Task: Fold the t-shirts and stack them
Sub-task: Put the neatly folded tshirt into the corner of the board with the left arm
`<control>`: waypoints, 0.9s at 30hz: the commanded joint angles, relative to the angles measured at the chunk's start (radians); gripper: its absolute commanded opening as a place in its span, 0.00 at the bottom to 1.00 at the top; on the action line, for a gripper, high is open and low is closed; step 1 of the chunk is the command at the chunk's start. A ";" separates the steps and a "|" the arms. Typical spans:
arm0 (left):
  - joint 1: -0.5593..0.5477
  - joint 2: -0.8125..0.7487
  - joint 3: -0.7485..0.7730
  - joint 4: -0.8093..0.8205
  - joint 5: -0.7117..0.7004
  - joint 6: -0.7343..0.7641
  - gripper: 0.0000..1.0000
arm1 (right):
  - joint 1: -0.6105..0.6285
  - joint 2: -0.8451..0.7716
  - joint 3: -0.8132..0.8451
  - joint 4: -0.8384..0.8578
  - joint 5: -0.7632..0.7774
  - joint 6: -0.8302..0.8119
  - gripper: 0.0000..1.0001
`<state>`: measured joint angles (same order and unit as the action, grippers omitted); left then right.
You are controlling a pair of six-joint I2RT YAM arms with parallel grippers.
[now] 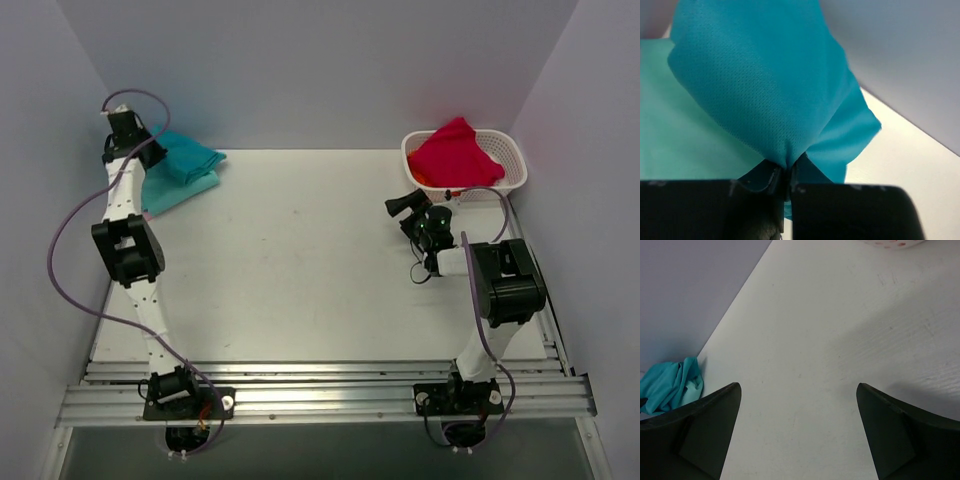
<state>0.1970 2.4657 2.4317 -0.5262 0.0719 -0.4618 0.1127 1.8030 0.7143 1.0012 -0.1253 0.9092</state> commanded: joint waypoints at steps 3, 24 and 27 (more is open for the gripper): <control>0.064 -0.143 -0.192 0.005 -0.113 -0.073 0.65 | -0.001 0.033 0.031 0.085 -0.066 0.028 0.95; 0.104 -0.681 -0.772 0.279 0.026 -0.241 0.94 | 0.074 -0.045 0.016 0.057 -0.027 -0.006 0.95; 0.085 -0.809 -0.822 0.350 -0.018 -0.207 0.94 | 0.122 -0.089 0.069 -0.053 0.015 -0.067 0.97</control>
<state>0.3054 1.8118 1.6394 -0.3546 0.0753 -0.6853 0.1898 1.8046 0.7177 1.0080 -0.1650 0.9092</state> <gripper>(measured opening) 0.940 0.964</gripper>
